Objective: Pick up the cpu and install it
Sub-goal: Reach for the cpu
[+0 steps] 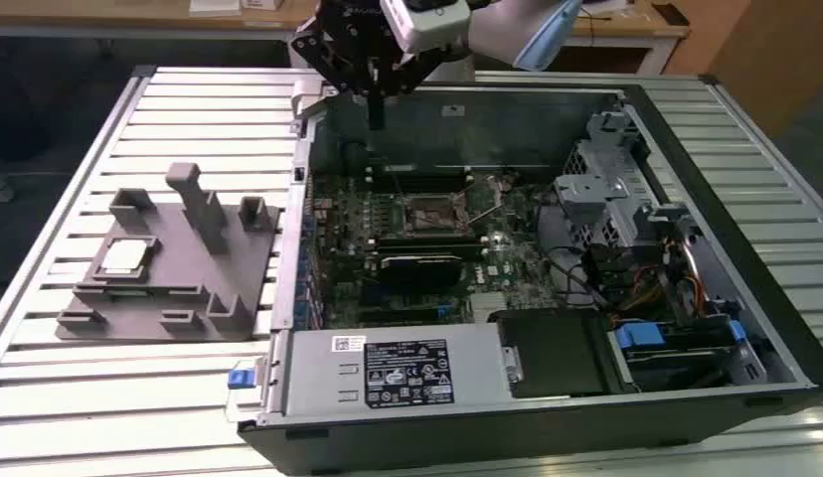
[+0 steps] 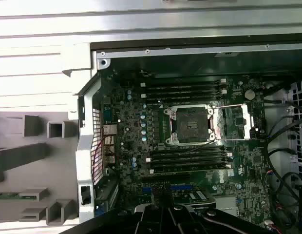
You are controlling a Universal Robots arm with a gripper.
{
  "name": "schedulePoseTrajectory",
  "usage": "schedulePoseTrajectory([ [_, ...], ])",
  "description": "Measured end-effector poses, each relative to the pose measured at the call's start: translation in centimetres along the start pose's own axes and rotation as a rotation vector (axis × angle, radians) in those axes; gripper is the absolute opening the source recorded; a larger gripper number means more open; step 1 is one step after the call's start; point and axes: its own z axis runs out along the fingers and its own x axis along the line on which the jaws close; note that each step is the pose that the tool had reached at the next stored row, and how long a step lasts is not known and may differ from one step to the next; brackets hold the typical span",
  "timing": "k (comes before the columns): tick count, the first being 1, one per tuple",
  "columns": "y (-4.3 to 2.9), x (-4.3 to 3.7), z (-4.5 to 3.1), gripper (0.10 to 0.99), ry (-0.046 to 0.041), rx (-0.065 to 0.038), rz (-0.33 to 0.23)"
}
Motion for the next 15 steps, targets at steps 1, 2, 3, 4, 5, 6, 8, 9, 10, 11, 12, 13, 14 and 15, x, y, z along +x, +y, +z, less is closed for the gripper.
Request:
schedulePoseTrajectory([
  [1, 0.0, 0.0, 0.0, 0.106, 0.0, 0.0, 0.0],
  [2, 0.0, 0.0, 0.0, 0.106, 0.0, 0.0, 0.0],
  [3, 0.0, 0.0, 0.0, 0.106, 0.0, 0.0, 0.0],
  [4, 0.0, 0.0, 0.0, 0.106, 0.0, 0.0, 0.0],
  [5, 0.0, 0.01, 0.0, 0.106, -0.0001, 0.0, 0.0],
  [6, 0.0, 0.05, 0.0, 0.106, 0.0, 0.0, 0.0],
  [8, -0.02, 0.19, 0.0, 0.106, -0.0001, 0.0, 0.0],
  [9, -0.02, 0.25, 0.0, 0.106, -0.0001, 0.0, 0.0],
  [10, -0.03, 0.32, -0.01, 0.106, 0.0, 0.0, 0.0],
  [11, -0.03, 0.39, -0.01, 0.106, 0.0, 0.0, 0.0],
  [12, -0.03, 0.45, -0.01, 0.106, 0.0, 0.0, 0.0],
  [13, -0.04, 0.5, -0.01, 0.106, 0.0, 0.0, 0.0],
  [14, -0.04, 0.54, -0.02, 0.106, 0.0, 0.0, 0.0],
  [15, -0.05, 0.6, -0.02, 0.106, 0.0, 0.0, 0.0],
])
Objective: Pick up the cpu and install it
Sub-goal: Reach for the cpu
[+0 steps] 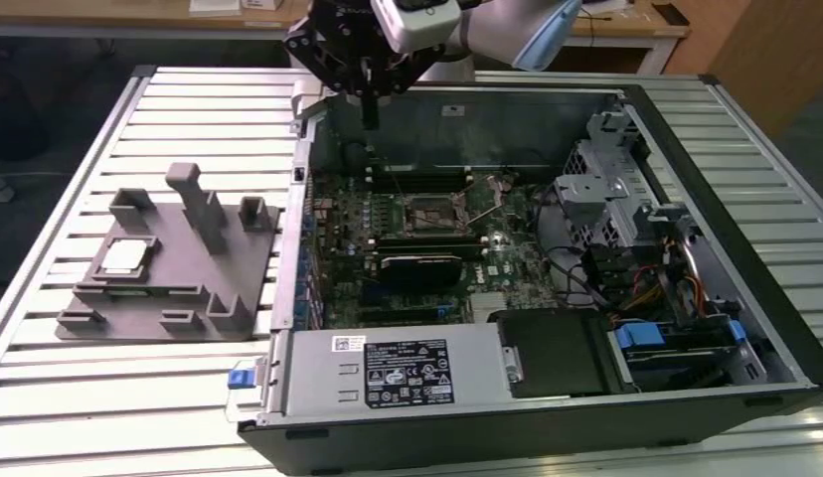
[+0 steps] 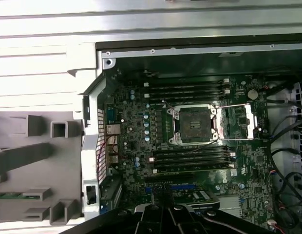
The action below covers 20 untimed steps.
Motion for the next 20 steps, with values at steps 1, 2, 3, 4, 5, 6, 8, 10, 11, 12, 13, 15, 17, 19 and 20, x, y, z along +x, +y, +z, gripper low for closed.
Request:
schedulePoseTrajectory([
  [1, 0.0, 0.06, 0.0, 0.106, 0.0, 0.0, 0.0],
  [2, -0.01, 0.12, 0.0, 0.106, 0.0, 0.0, 0.0],
  [3, -0.02, 0.19, -0.01, 0.106, 0.0, 0.0, 0.0],
  [4, -0.02, 0.28, -0.01, 0.106, 0.0, 0.0, 0.0],
  [5, -0.03, 0.36, -0.01, 0.106, 0.0, 0.0, 0.0],
  [6, -0.03, 0.44, -0.01, 0.106, 0.0, 0.0, 0.0],
  [8, -0.05, 0.63, -0.01, 0.106, 0.0, 0.0, 0.0],
  [10, -0.06, 0.81, -0.03, 0.106, 0.0, 0.0, 0.0],
  [11, -0.07, 0.89, -0.02, 0.106, 0.0, 0.0, 0.0],
  [12, -0.07, 0.97, -0.02, 0.106, -0.0001, 0.0, 0.0],
  [13, -0.08, 1.04, -0.03, 0.106, 0.0, 0.0, 0.0],
  [15, -0.09, 1.18, -0.03, 0.106, 0.0, 0.0, 0.0],
  [17, -0.1, 1.33, -0.04, 0.106, 0.0, 0.0, 0.0],
  [19, -0.11, 1.47, -0.04, 0.106, 0.0, 0.0, 0.0],
  [20, -0.12, 1.54, -0.04, 0.106, 0.0, 0.0, 0.0],
])
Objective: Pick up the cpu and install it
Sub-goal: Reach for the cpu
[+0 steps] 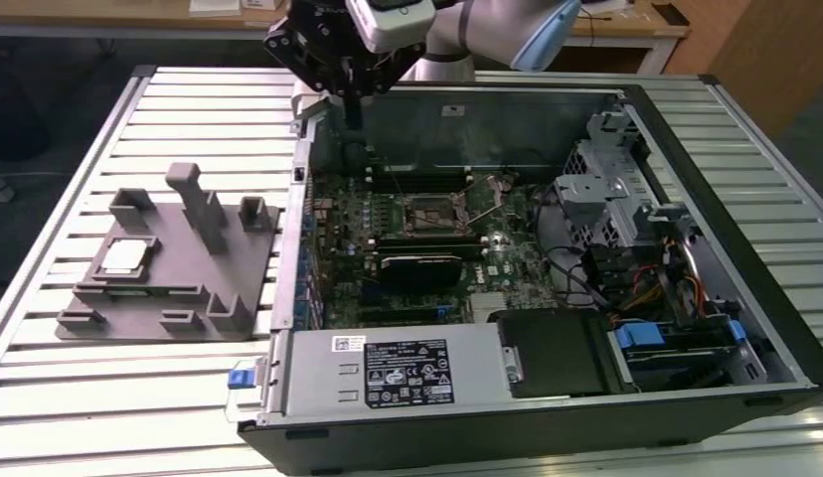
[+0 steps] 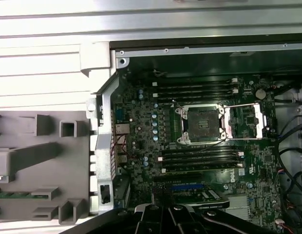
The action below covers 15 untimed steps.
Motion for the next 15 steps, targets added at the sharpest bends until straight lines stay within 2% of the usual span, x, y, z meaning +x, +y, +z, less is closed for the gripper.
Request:
schedulePoseTrajectory([
  [15, -0.09, 1.23, -0.03, 0.106, 0.0, 0.0, 0.0],
])
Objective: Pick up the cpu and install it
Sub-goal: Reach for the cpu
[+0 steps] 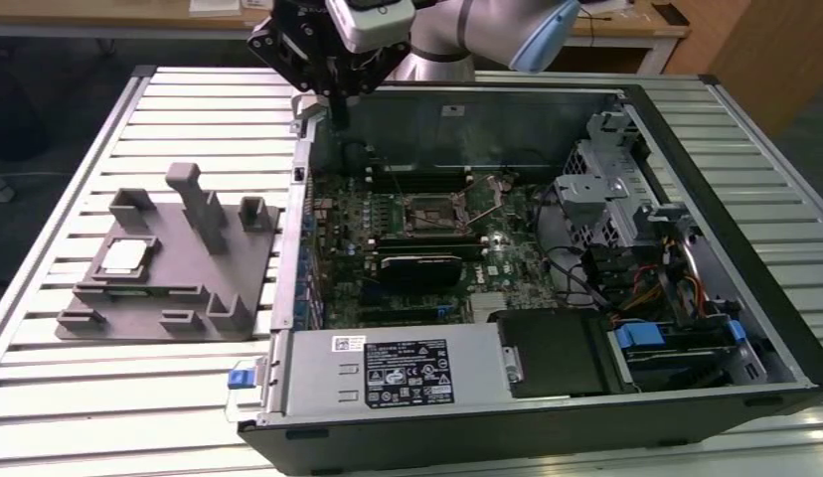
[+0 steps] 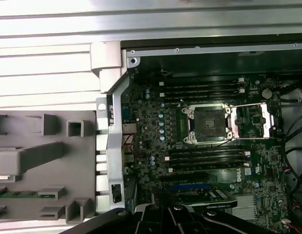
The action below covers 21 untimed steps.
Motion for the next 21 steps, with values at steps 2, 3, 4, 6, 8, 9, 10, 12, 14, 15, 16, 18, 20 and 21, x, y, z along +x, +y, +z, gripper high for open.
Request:
schedulePoseTrajectory([
  [2, -0.01, 0.17, -0.01, 0.106, 0.0, 0.0, 0.0],
  [3, -0.02, 0.26, -0.01, 0.106, 0.0, 0.0, 0.0],
  [4, -0.03, 0.35, -0.01, 0.106, 0.0, 0.0, 0.0],
  [6, -0.04, 0.53, -0.02, 0.106, 0.0, 0.0, 0.0],
  [8, -0.05, 0.71, -0.02, 0.106, 0.0, 0.0, 0.0],
  [9, -0.06, 0.86, -0.02, 0.106, 0.0, 0.0, 0.0],
  [10, -0.07, 0.95, -0.03, 0.106, 0.0, 0.0, 0.0],
  [12, -0.09, 1.14, -0.03, 0.106, 0.0, 0.0, 0.0],
  [14, -0.1, 1.33, -0.04, 0.106, 0.0, 0.0, 0.0],
  [15, -0.11, 1.42, -0.04, 0.106, 0.0, 0.0, 0.0],
  [16, -0.12, 1.52, -0.04, 0.106, 0.0, 0.0, 0.0],
  [18, -0.13, 1.69, -0.05, 0.106, 0.0, 0.0, 0.0],
  [20, -0.14, 1.85, -0.05, 0.106, 0.0, 0.0, 0.0],
  [21, -0.14, 1.94, -0.06, 0.106, 0.0, 0.0, 0.0],
])
